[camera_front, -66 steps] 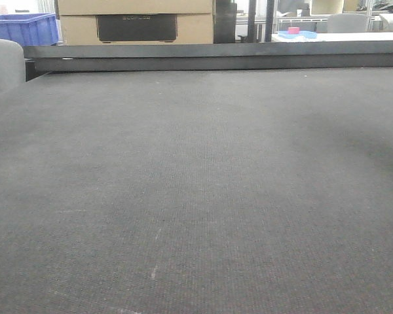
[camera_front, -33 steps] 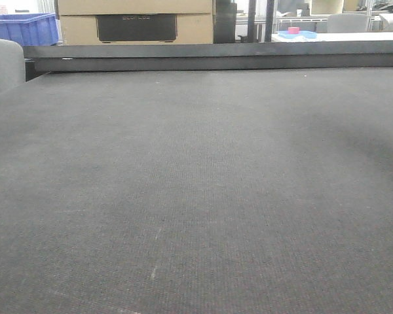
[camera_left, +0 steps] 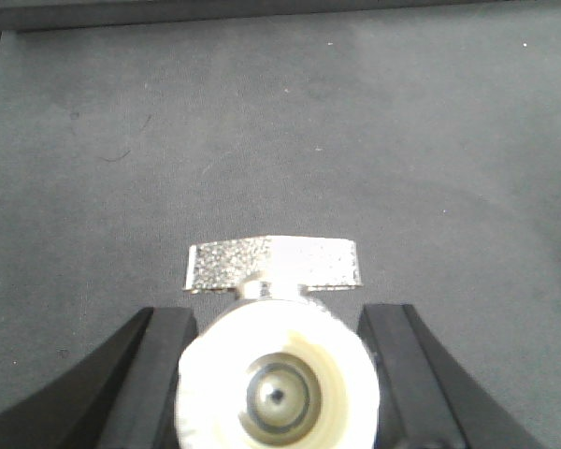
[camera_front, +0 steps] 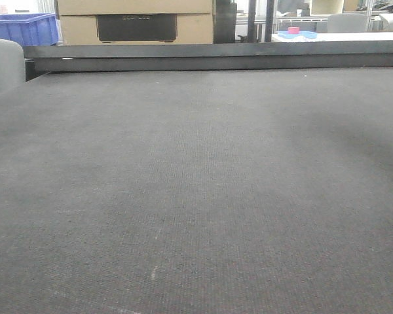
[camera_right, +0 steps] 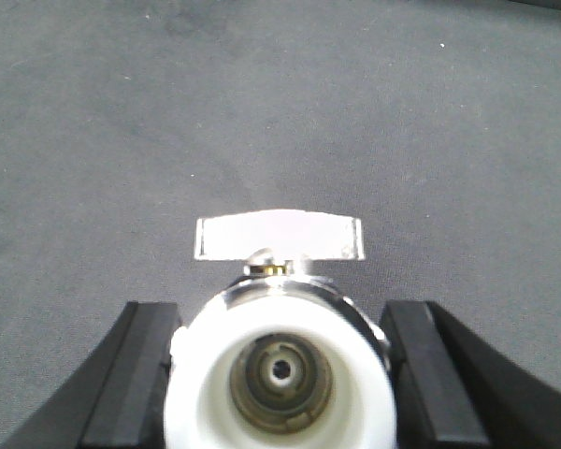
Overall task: Place valve from conveyor to right shelf box
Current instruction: 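Lift both held valves off the conveyor surface, then hold both valves while driving the base to the blue-bin shelf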
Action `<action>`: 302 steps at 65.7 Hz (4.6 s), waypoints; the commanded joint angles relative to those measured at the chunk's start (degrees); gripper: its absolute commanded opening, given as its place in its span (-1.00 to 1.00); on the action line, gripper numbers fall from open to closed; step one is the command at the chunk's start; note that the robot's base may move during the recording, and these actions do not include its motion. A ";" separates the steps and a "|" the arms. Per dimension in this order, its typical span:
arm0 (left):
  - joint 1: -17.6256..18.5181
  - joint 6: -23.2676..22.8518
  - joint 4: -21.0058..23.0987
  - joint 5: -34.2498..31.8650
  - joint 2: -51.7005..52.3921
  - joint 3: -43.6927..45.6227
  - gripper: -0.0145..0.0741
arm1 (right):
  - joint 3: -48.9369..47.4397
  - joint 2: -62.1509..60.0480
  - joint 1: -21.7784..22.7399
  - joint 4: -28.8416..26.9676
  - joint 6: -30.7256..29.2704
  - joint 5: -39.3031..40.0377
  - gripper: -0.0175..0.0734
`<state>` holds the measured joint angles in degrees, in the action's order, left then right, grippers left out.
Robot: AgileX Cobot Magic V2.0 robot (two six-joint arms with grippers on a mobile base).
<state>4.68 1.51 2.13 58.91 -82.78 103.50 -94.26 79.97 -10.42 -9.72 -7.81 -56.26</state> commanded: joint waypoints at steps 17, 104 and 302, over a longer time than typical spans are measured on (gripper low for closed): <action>0.33 -0.25 0.19 -4.12 0.62 0.58 -0.92 | -1.07 -0.55 0.00 0.02 -0.02 4.35 -0.97; 0.33 -0.25 0.19 -8.89 0.62 0.58 -0.92 | -1.07 -0.55 0.00 0.02 -0.02 4.48 -0.97; 0.33 -0.25 0.19 -8.89 0.62 0.58 -0.92 | -1.07 -0.55 0.00 0.02 -0.02 4.48 -0.97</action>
<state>4.68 1.51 1.80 53.19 -82.78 103.50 -94.26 80.32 -10.47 -9.64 -7.81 -55.28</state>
